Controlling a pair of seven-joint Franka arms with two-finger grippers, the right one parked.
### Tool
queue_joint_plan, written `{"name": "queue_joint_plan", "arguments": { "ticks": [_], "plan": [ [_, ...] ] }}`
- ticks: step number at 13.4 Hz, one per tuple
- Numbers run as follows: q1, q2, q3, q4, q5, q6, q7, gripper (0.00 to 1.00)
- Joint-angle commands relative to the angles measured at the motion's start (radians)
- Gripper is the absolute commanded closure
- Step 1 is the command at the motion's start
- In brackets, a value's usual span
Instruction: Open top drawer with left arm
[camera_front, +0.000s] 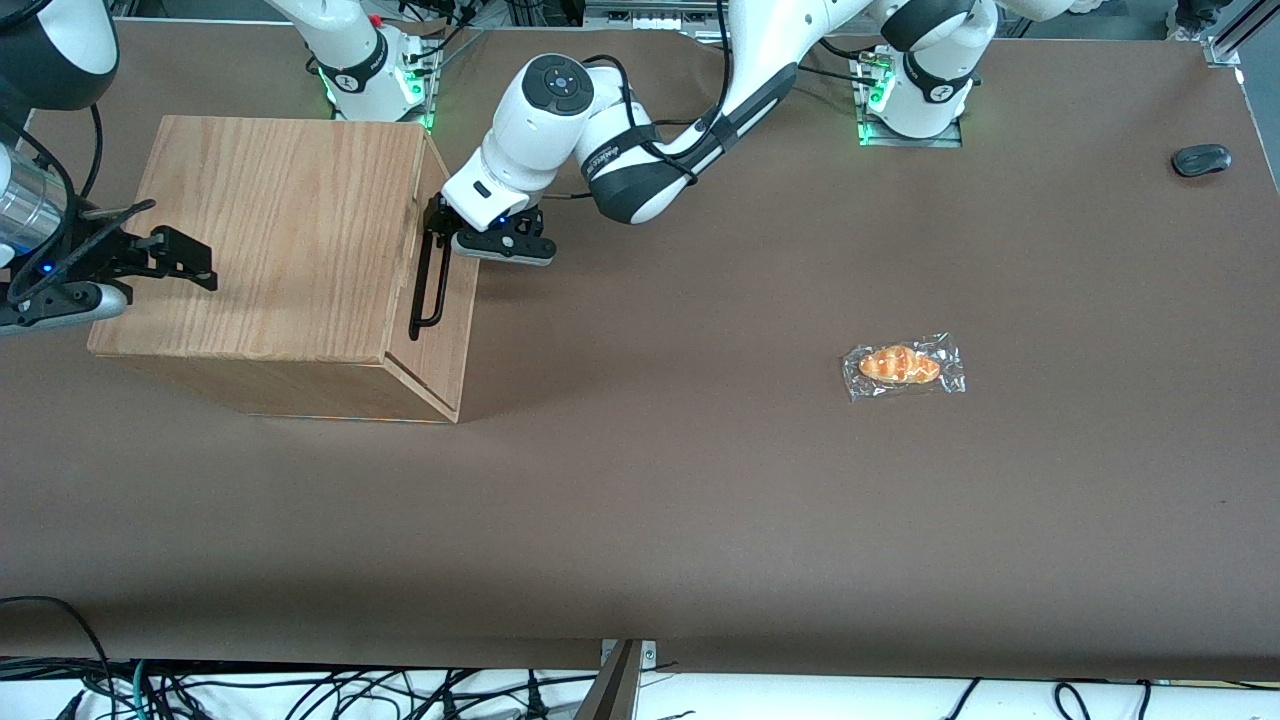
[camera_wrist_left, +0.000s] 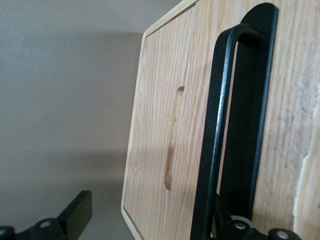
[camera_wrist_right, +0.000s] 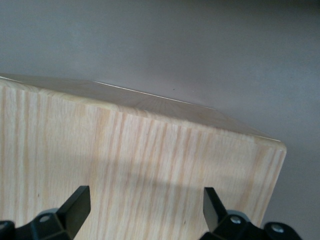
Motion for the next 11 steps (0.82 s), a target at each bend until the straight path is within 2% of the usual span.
{"name": "queue_joint_plan", "arguments": {
  "ticks": [1, 11],
  "plan": [
    [0.002, 0.002, 0.008, 0.019, 0.032, -0.048, 0.03, 0.0],
    [0.006, -0.005, 0.008, 0.021, 0.034, -0.097, 0.07, 0.0]
  ]
}}
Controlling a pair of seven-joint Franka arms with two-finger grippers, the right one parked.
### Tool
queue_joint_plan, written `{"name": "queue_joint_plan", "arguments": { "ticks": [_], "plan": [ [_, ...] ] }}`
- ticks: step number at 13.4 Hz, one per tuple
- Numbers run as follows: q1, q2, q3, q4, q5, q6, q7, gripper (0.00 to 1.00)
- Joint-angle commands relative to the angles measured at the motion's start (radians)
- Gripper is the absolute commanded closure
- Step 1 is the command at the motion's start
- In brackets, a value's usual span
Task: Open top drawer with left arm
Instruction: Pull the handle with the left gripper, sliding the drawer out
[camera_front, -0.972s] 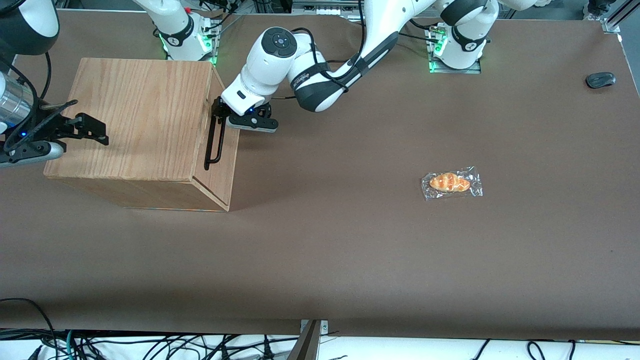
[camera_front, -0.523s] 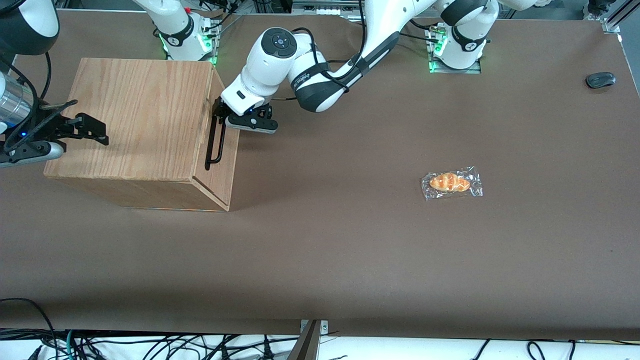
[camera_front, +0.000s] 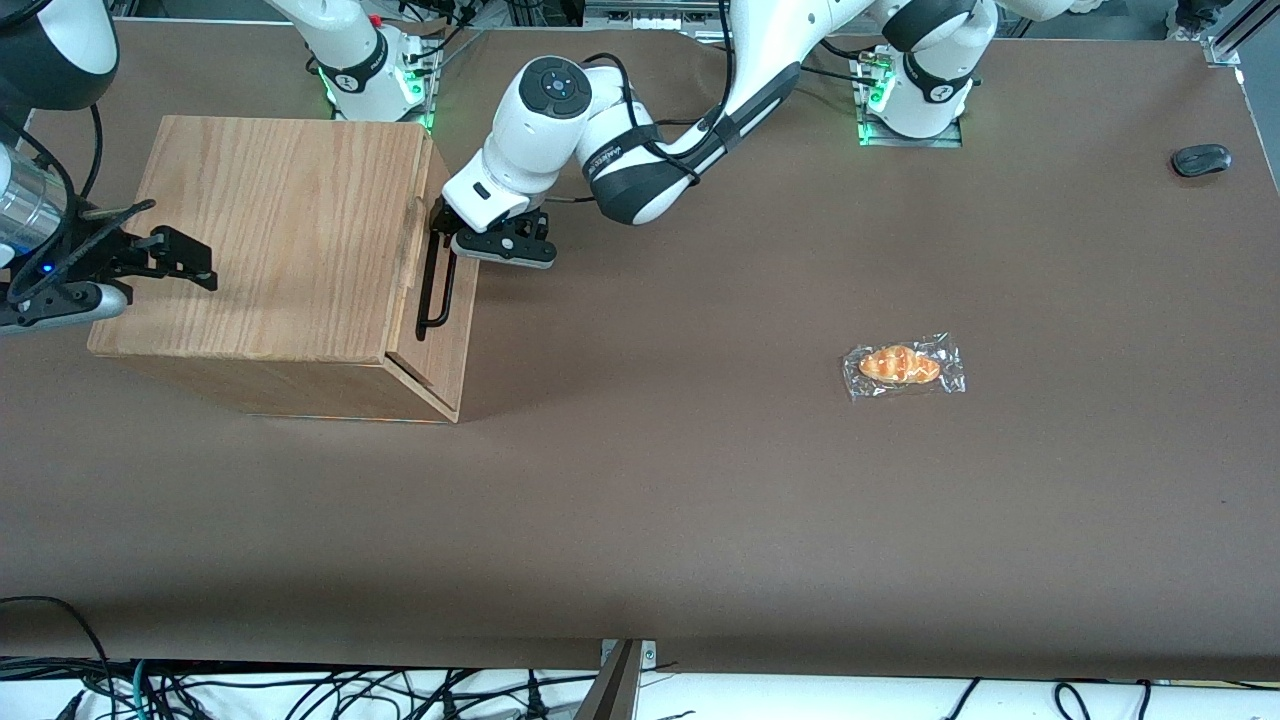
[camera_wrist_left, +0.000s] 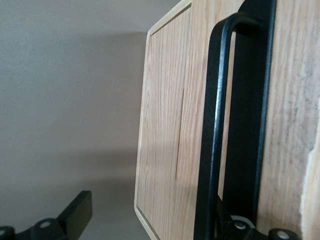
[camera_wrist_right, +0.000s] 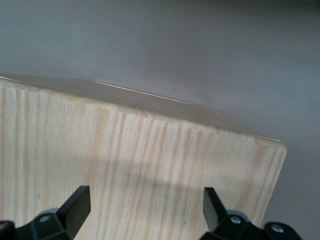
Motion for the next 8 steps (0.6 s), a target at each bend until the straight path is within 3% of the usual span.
{"name": "queue_joint_plan", "arguments": {
  "ticks": [1, 8],
  "plan": [
    [0.004, -0.004, 0.003, 0.011, 0.03, -0.069, 0.033, 0.0],
    [0.034, -0.015, -0.009, 0.011, 0.02, -0.11, 0.065, 0.0]
  ]
}}
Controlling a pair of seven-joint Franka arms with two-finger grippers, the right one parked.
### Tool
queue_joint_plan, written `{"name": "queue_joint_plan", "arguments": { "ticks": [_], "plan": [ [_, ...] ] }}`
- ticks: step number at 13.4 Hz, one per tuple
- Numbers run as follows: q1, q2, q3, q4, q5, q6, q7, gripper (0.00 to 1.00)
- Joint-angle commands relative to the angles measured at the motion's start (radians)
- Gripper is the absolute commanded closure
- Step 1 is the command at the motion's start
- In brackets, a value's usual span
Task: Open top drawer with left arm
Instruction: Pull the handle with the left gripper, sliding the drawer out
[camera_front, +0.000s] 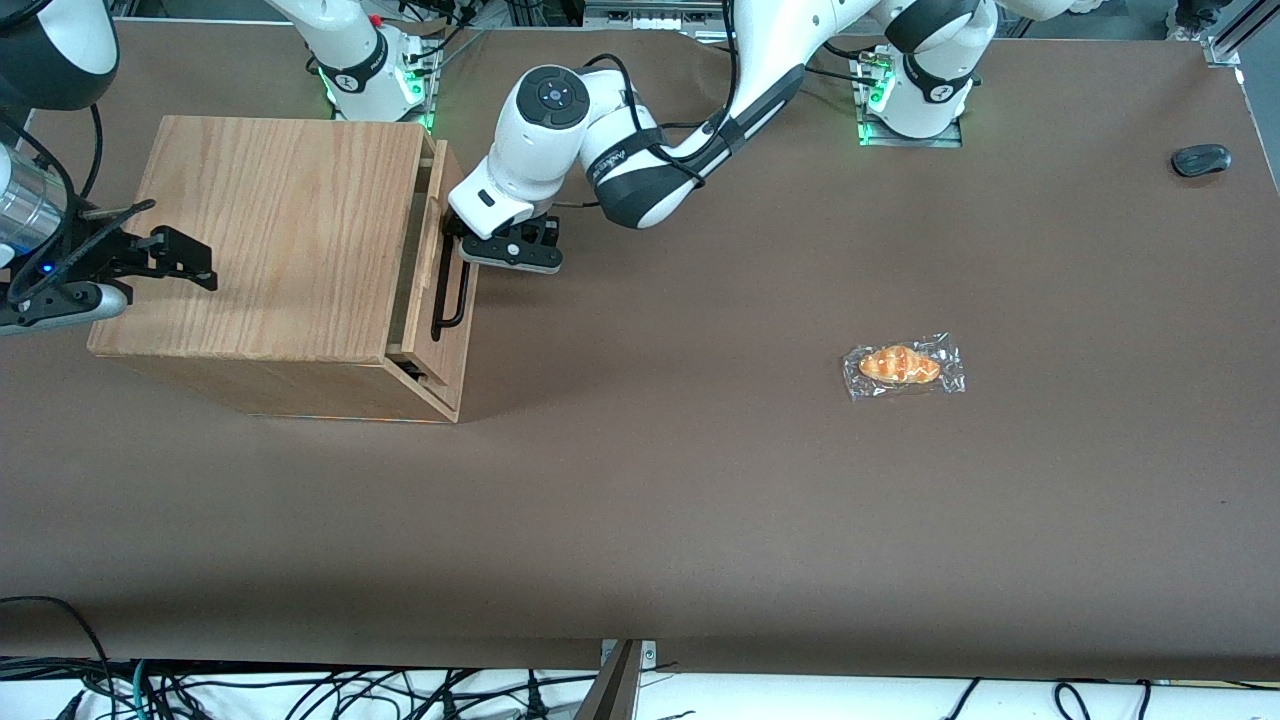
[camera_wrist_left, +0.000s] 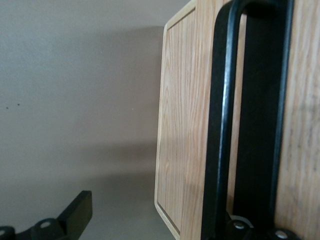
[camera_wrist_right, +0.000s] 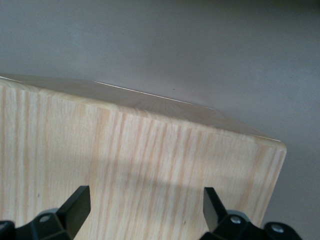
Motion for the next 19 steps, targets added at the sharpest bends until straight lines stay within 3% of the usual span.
{"name": "queue_joint_plan", "arguments": {
  "ticks": [1, 19],
  "plan": [
    [0.023, -0.018, -0.008, 0.008, 0.02, -0.04, 0.03, 0.0],
    [0.063, -0.032, -0.013, 0.007, 0.009, -0.113, 0.081, 0.0]
  ]
}}
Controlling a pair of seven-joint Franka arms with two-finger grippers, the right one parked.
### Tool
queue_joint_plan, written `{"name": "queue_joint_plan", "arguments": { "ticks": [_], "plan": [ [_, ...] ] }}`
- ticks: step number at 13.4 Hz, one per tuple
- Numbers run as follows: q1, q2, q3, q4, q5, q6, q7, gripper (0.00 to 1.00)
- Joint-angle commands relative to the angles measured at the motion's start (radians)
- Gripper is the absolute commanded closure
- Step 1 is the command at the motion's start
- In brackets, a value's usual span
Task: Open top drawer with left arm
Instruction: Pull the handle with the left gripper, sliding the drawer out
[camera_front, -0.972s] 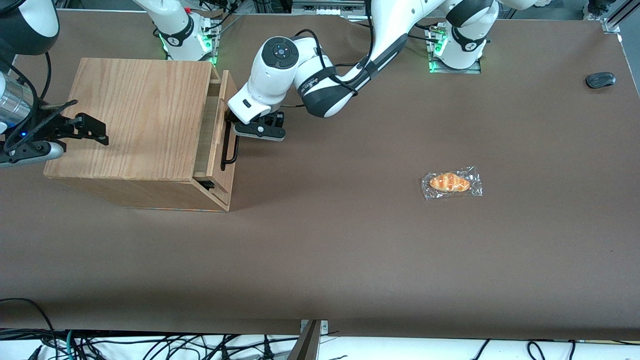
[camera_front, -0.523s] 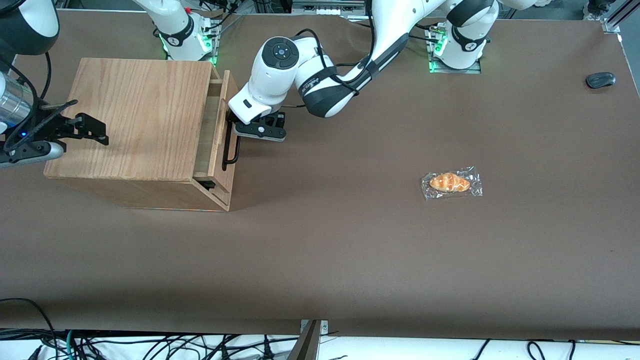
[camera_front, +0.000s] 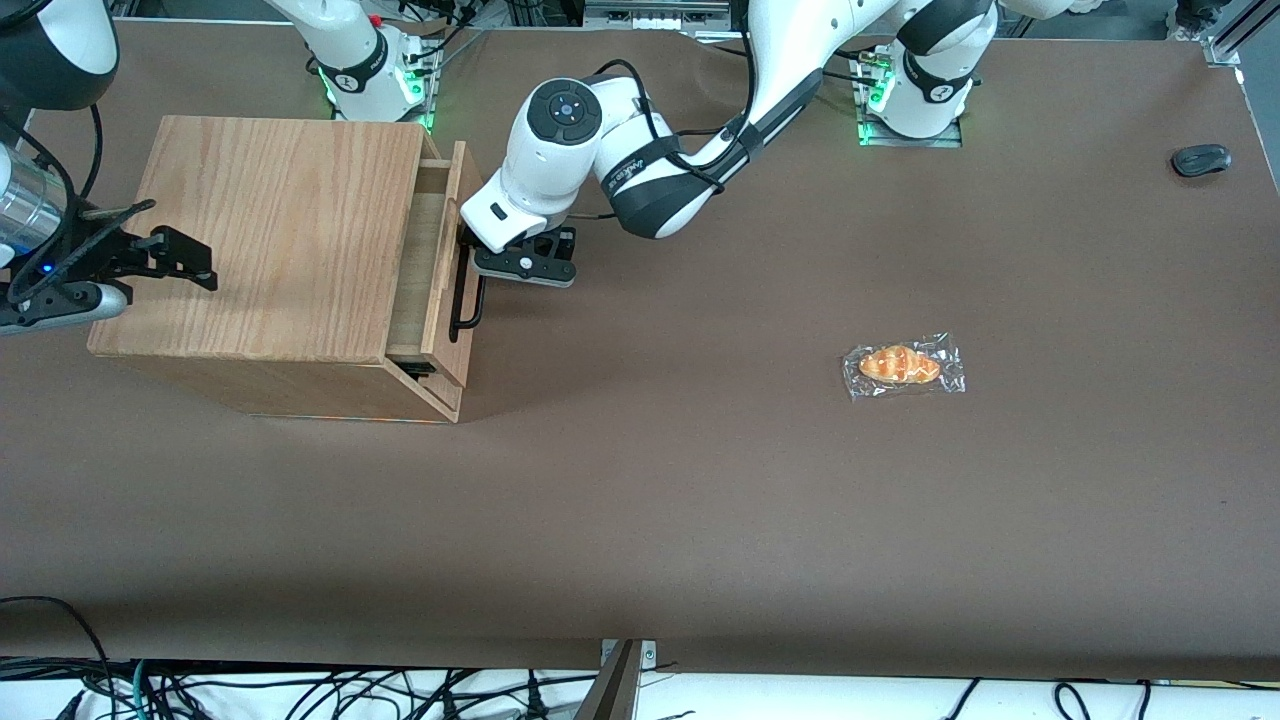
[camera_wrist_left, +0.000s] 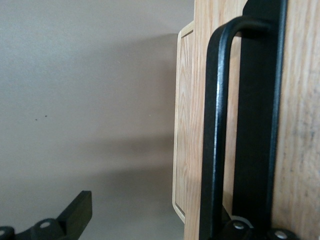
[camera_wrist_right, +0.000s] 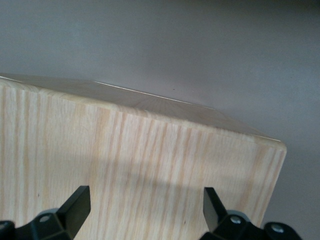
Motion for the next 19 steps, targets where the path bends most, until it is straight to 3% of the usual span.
{"name": "queue_joint_plan", "arguments": {
  "ticks": [1, 19],
  "plan": [
    [0.021, -0.018, 0.002, 0.006, 0.003, -0.037, 0.02, 0.0],
    [0.053, -0.032, -0.001, 0.006, 0.0, -0.082, 0.066, 0.0]
  ]
}}
